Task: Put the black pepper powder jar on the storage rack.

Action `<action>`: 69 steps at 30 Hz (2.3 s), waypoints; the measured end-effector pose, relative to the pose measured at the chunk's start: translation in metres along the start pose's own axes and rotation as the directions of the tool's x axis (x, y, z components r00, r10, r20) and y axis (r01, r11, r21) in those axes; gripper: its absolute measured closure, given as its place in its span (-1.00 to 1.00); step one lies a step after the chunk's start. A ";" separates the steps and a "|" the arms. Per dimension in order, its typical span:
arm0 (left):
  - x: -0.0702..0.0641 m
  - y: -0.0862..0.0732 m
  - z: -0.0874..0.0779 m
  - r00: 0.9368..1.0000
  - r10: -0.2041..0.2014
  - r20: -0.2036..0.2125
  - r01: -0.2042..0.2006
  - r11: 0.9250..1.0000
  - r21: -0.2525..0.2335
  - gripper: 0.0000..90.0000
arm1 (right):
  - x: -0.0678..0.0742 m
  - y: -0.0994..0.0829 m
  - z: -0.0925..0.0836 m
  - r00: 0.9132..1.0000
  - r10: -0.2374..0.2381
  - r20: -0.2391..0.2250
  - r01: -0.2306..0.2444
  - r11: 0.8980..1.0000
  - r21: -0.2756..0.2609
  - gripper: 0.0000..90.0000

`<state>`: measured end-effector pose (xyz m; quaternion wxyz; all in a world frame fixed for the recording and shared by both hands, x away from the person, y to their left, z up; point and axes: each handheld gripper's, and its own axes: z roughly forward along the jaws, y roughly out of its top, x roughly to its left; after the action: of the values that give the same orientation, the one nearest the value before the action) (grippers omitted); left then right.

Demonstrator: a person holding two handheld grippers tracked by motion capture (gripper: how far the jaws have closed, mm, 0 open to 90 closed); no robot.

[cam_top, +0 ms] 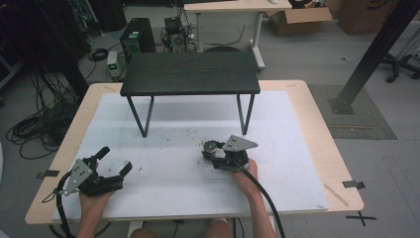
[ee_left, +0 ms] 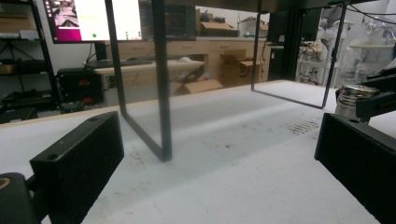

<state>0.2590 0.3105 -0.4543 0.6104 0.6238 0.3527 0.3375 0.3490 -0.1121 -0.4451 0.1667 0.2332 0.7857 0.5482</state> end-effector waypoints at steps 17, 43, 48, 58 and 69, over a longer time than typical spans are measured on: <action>0.000 0.000 0.000 1.000 0.000 0.000 0.000 1.000 -0.001 -0.96 | 0.004 0.008 -0.011 1.000 0.008 0.008 -0.008 1.000 -0.009 0.10; 0.000 0.000 0.000 1.000 -0.003 -0.002 0.003 1.000 0.000 -0.96 | 0.001 0.089 -0.033 1.000 0.006 0.001 -0.006 0.999 -0.032 0.10; 0.000 0.000 0.000 1.000 -0.003 -0.001 0.003 1.000 -0.002 -0.96 | 0.003 0.110 -0.039 1.000 0.007 -0.003 -0.007 0.999 -0.046 0.10; 0.000 0.000 0.000 1.000 -0.003 -0.001 0.003 1.000 -0.001 -0.96 | -0.004 0.147 -0.050 1.000 0.010 -0.006 -0.010 0.999 -0.042 0.10; 0.000 0.000 0.000 1.000 -0.002 -0.002 0.002 1.000 0.000 -0.95 | -0.009 0.177 -0.050 1.000 0.019 -0.008 -0.019 1.000 -0.019 0.10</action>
<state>0.2589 0.3106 -0.4543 0.6104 0.6231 0.3538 0.3375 0.3633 -0.1048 -0.2614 0.1605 0.2368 0.7789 0.5581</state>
